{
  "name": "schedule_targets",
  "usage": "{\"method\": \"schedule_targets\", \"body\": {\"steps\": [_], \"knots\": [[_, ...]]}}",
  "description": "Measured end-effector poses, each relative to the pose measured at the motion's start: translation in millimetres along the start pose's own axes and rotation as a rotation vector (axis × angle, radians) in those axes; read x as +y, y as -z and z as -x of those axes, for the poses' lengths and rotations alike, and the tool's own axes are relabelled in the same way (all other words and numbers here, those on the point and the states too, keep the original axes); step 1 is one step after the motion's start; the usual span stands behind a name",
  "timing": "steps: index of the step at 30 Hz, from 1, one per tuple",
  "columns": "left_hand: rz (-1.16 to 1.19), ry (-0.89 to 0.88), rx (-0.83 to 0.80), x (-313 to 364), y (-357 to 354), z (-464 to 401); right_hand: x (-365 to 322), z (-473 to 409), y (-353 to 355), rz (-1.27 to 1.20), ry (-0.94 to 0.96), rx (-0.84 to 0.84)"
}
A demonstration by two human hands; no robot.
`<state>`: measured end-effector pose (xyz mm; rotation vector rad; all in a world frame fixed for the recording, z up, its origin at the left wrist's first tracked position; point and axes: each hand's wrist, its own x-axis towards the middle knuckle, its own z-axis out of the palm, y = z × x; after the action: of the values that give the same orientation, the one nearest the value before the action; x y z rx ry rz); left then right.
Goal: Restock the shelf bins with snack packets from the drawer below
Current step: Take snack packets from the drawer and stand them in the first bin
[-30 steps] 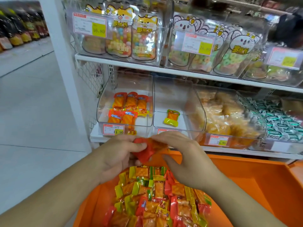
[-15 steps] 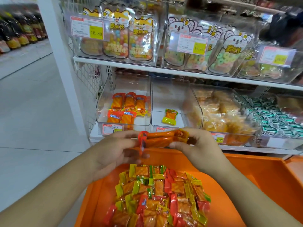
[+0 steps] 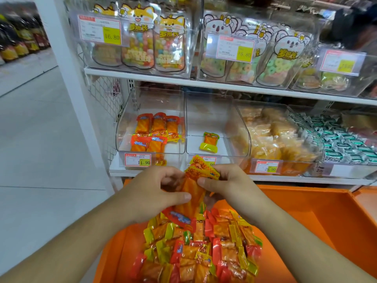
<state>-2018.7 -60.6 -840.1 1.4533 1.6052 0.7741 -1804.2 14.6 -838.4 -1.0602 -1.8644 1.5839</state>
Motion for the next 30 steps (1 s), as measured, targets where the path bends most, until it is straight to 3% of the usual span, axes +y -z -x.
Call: {"method": "schedule_targets", "body": {"steps": [6,14,19,23,26,30], "knots": [[0.128,0.054,0.024,0.5,0.7,-3.6,-4.7,-6.3,-3.6,-0.163,-0.026,0.078],[0.204,0.122,-0.118,-5.1,7.0,-1.9,-3.8,-11.0,-8.0,-0.056,0.031,0.186],[0.348,0.165,0.082,-5.8,21.9,-2.7,0.6,-10.0,-6.2,-0.207,-0.032,0.190],[0.636,0.145,0.196,1.1,21.7,-1.9,-2.5,-7.8,-2.1,-0.095,-0.058,0.051],[0.410,0.063,0.216,0.2,16.0,-0.9,-2.6,-6.4,-5.1,0.089,-0.052,-0.061],[0.233,0.017,0.157,-1.1,9.7,2.6,1.7,-6.4,-15.3,0.059,-0.049,-0.052]]}}
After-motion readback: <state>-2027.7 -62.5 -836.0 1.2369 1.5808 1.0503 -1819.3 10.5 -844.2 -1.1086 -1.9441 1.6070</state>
